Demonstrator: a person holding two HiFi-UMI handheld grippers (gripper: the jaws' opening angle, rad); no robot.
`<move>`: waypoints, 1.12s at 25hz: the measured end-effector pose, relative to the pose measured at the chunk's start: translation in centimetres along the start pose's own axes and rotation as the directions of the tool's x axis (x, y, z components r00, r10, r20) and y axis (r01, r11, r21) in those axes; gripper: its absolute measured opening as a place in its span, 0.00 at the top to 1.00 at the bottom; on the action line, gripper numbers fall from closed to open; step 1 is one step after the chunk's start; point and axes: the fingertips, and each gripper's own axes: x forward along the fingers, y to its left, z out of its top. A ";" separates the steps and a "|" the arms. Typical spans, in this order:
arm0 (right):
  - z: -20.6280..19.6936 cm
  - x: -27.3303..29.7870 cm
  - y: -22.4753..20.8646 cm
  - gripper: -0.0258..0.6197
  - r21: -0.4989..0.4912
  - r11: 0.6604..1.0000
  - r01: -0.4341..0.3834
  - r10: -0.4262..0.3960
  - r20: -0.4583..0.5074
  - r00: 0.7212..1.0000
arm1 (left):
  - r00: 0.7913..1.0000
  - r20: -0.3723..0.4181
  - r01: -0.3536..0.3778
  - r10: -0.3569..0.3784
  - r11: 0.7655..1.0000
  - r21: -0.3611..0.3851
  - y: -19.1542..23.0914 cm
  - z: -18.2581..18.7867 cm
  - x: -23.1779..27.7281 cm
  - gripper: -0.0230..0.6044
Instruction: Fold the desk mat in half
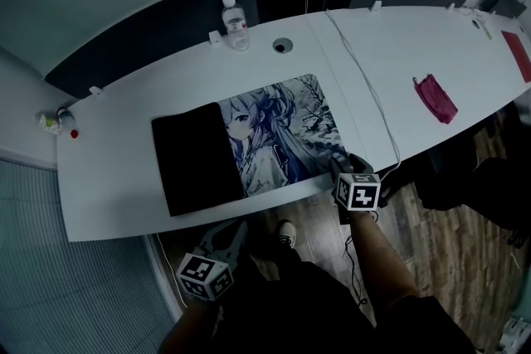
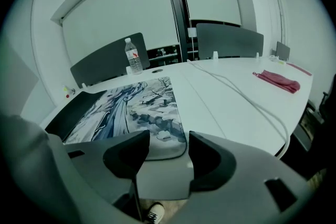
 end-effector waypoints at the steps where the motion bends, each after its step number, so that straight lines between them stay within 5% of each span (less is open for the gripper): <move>1: -0.2 0.1 0.1 0.61 -0.026 1.000 0.010 -0.010 -0.004 1.000 | 1.000 -0.001 0.001 -0.001 1.000 0.001 0.0 0.0 0.0 0.95; 7: -0.4 0.2 0.5 0.62 -0.091 0.995 0.027 -0.028 -0.011 1.000 | 1.000 0.001 -0.006 0.006 1.000 -0.004 0.2 0.0 -0.1 0.95; 14: -0.7 0.5 2.6 0.89 -0.108 0.993 -0.042 0.037 -0.047 0.998 | 1.000 0.011 -0.021 0.022 1.000 -0.013 -0.2 0.3 -0.4 0.95; 28: 3.0 -2.9 5.9 0.90 -0.166 0.984 -0.065 0.078 0.073 0.994 | 0.985 0.090 -0.142 0.145 0.989 -0.040 3.1 0.9 -3.8 0.95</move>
